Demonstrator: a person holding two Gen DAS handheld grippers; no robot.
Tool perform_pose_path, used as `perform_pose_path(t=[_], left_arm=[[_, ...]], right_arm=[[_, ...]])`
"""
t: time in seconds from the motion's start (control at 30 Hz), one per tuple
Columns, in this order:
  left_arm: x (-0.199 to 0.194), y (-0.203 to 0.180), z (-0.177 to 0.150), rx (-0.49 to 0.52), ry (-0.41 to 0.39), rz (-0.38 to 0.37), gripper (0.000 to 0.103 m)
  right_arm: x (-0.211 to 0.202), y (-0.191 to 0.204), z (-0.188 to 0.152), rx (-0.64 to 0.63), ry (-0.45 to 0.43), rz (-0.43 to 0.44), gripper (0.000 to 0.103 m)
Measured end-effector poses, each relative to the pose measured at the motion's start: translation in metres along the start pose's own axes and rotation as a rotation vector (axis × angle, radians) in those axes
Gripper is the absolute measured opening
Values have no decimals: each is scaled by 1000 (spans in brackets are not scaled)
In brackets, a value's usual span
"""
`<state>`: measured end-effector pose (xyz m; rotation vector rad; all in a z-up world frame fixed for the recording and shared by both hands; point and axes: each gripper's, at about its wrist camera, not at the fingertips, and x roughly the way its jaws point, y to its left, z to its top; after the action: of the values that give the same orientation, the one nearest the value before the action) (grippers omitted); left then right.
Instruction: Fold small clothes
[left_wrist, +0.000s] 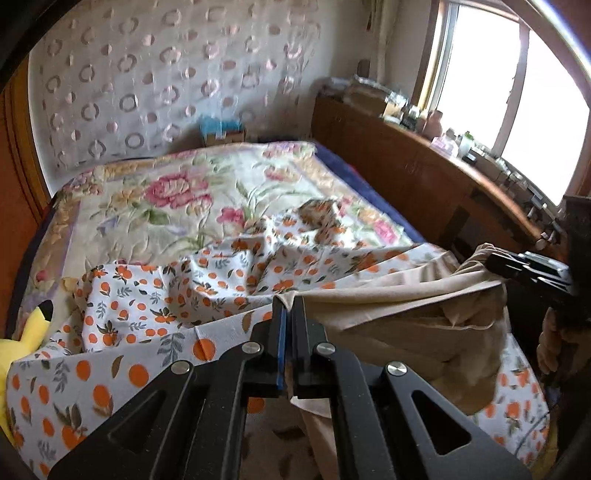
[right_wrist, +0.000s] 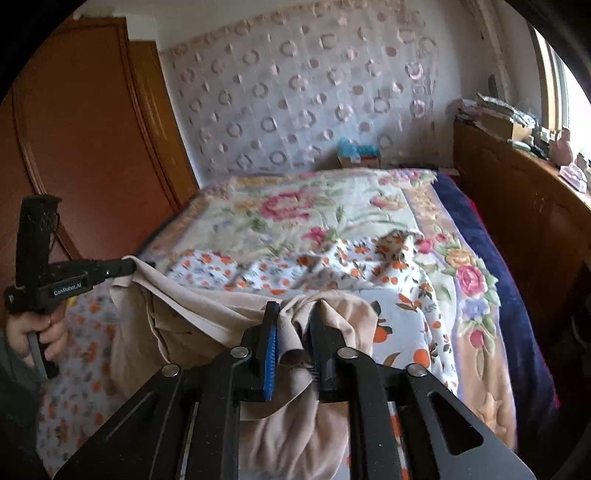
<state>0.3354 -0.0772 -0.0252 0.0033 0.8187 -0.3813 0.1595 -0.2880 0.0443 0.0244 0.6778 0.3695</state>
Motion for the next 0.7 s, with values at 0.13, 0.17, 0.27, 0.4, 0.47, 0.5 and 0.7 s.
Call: perform_pose_path(t=[0.13, 0.17, 0.27, 0.4, 0.47, 0.5, 0.7], left_arm=[[7, 3, -2, 9, 22, -18, 15], [4, 3, -4, 18, 19, -13, 27], [-7, 4, -12, 36, 10, -36, 45], [-18, 0, -34, 69, 36, -45, 50], [-19, -6, -45, 87, 61, -54, 50], [-19, -10, -50, 100, 76, -70, 50], [-6, -37, -63, 168, 114, -112, 50]], right_arm=[[0, 1, 11, -11, 7, -28, 38], [-5, 0, 13, -15, -6, -31, 44], [-23, 0, 10, -43, -26, -26, 44], [-32, 4, -8, -117, 9, -12, 44], [-27, 10, -14, -144, 49, -3, 44], [-24, 12, -16, -148, 64, 5, 44], [-4, 28, -9, -124, 133, 87, 44]])
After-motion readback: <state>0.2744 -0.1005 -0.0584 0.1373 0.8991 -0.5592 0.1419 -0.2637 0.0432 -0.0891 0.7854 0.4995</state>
